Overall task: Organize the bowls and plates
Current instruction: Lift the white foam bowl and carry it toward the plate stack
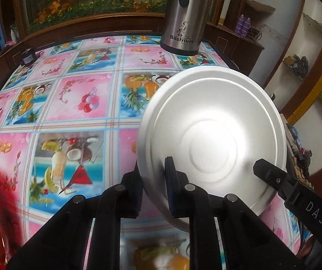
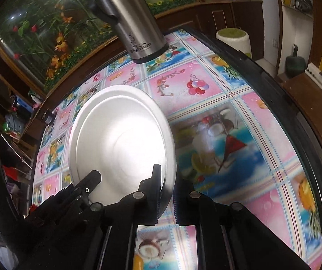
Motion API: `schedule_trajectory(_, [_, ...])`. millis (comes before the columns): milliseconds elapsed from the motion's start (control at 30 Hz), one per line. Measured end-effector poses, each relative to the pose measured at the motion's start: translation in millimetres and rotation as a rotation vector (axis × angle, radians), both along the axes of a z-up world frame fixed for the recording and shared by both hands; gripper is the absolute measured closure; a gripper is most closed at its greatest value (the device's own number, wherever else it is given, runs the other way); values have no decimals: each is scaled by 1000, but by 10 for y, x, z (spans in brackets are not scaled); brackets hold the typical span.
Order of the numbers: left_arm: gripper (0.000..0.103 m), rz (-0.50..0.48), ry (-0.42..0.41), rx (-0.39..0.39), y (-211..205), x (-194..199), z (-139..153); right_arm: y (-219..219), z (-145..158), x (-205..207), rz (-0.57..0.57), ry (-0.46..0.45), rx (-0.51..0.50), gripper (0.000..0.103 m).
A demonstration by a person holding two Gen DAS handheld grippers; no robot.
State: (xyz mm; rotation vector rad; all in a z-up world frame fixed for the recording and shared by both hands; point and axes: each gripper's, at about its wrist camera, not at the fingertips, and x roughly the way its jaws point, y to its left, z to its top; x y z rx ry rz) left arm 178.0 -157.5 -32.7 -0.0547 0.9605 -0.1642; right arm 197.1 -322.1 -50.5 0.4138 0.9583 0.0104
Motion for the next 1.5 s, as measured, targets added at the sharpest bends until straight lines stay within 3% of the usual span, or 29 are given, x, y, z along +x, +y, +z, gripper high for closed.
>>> schedule_trajectory(667, [88,47,-43,-37,590,-574,136,602,208,-581,87,-64,-65,94])
schedule_trajectory(1500, [88,90,-99,-52,1046,-942,331,1043,409,-888,168,-126,-104,93])
